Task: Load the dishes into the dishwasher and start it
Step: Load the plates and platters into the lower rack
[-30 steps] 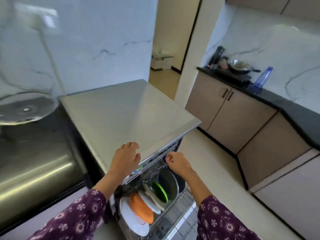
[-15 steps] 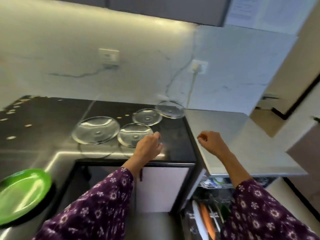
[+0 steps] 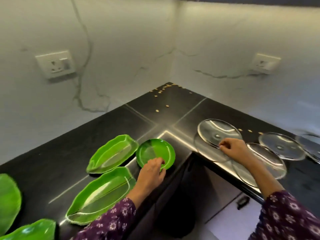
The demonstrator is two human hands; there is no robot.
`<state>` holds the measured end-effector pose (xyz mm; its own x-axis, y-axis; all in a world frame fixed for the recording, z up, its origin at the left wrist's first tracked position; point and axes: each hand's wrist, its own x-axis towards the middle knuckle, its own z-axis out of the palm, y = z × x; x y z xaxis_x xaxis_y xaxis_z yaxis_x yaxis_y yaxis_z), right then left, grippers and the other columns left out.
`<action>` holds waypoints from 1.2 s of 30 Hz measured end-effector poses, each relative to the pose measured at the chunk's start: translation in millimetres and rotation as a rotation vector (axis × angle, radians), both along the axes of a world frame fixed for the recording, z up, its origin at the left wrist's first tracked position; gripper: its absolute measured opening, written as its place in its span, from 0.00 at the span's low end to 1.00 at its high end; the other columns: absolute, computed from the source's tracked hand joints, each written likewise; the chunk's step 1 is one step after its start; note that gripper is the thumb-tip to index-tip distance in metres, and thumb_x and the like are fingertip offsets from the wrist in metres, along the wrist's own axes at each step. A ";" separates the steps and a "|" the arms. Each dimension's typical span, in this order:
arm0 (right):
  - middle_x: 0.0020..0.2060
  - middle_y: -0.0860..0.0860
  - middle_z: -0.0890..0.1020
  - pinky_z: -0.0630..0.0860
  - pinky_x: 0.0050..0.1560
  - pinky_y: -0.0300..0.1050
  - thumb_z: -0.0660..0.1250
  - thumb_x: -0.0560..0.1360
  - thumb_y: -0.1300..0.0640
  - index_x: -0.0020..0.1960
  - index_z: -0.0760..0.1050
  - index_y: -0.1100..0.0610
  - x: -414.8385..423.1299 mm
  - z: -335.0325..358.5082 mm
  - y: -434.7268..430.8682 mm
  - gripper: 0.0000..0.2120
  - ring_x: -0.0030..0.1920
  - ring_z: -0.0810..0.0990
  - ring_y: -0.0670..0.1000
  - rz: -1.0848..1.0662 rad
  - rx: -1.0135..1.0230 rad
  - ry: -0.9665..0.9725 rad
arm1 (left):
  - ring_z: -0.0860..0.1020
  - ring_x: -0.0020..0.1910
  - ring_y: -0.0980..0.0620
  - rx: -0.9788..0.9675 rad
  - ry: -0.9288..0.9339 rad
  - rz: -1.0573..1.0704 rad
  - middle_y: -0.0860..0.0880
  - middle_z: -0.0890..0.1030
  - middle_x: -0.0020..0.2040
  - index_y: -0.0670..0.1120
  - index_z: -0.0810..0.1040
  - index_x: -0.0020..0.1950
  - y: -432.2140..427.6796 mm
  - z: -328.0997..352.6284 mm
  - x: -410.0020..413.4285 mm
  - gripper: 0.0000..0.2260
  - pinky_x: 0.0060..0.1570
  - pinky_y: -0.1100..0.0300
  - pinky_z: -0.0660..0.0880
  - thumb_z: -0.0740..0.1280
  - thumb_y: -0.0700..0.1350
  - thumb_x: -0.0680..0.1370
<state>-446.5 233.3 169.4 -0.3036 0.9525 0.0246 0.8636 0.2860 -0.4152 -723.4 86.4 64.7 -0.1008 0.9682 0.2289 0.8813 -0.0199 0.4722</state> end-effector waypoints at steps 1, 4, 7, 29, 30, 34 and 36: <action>0.39 0.54 0.83 0.70 0.45 0.42 0.68 0.72 0.61 0.45 0.82 0.58 -21.6 -6.0 6.4 0.04 0.42 0.79 0.53 0.032 -0.027 -0.004 | 0.79 0.44 0.48 -0.002 0.015 0.038 0.49 0.80 0.43 0.47 0.76 0.48 -9.4 -7.5 -12.7 0.13 0.42 0.55 0.78 0.58 0.52 0.72; 0.42 0.55 0.83 0.69 0.44 0.41 0.68 0.72 0.58 0.48 0.81 0.60 -80.9 -24.5 16.9 0.07 0.46 0.80 0.55 0.113 -0.124 -0.032 | 0.79 0.44 0.49 -0.051 0.003 0.149 0.50 0.80 0.43 0.47 0.76 0.48 -32.6 -24.5 -44.4 0.13 0.43 0.56 0.77 0.58 0.52 0.71; 0.48 0.57 0.82 0.67 0.46 0.39 0.68 0.73 0.55 0.53 0.78 0.61 -128.0 -51.0 21.8 0.12 0.52 0.79 0.55 0.166 -0.217 -0.096 | 0.78 0.44 0.49 -0.101 -0.009 0.238 0.50 0.79 0.45 0.47 0.76 0.49 -50.3 -36.5 -66.8 0.14 0.43 0.55 0.76 0.58 0.52 0.70; 0.54 0.63 0.78 0.68 0.46 0.45 0.59 0.76 0.62 0.56 0.72 0.66 -135.2 -119.1 34.8 0.11 0.54 0.76 0.60 -0.147 -0.314 0.174 | 0.76 0.27 0.52 -0.495 0.336 -0.098 0.51 0.76 0.29 0.48 0.74 0.32 -10.3 -45.6 -42.5 0.25 0.22 0.61 0.67 0.80 0.53 0.42; 0.54 0.64 0.78 0.68 0.46 0.45 0.59 0.77 0.62 0.56 0.72 0.65 -123.9 -115.5 30.9 0.11 0.53 0.76 0.61 -0.178 -0.293 0.204 | 0.75 0.24 0.53 -0.447 0.331 -0.087 0.51 0.74 0.27 0.49 0.71 0.30 -7.9 -50.2 -40.9 0.27 0.19 0.62 0.65 0.79 0.52 0.38; 0.50 0.64 0.78 0.64 0.43 0.45 0.60 0.77 0.61 0.54 0.72 0.65 -70.5 -97.1 7.7 0.09 0.52 0.76 0.61 -0.277 -0.190 0.331 | 0.79 0.41 0.46 -0.474 0.366 -0.106 0.47 0.77 0.41 0.44 0.75 0.42 -6.7 -44.4 -34.9 0.22 0.32 0.56 0.73 0.79 0.45 0.54; 0.47 0.63 0.80 0.62 0.41 0.43 0.61 0.77 0.62 0.53 0.74 0.65 -33.4 -82.5 -12.5 0.09 0.50 0.77 0.60 -0.344 -0.102 0.392 | 0.76 0.53 0.44 -0.504 0.408 -0.084 0.45 0.76 0.51 0.43 0.74 0.52 -4.4 -43.4 -30.0 0.18 0.44 0.53 0.73 0.73 0.44 0.66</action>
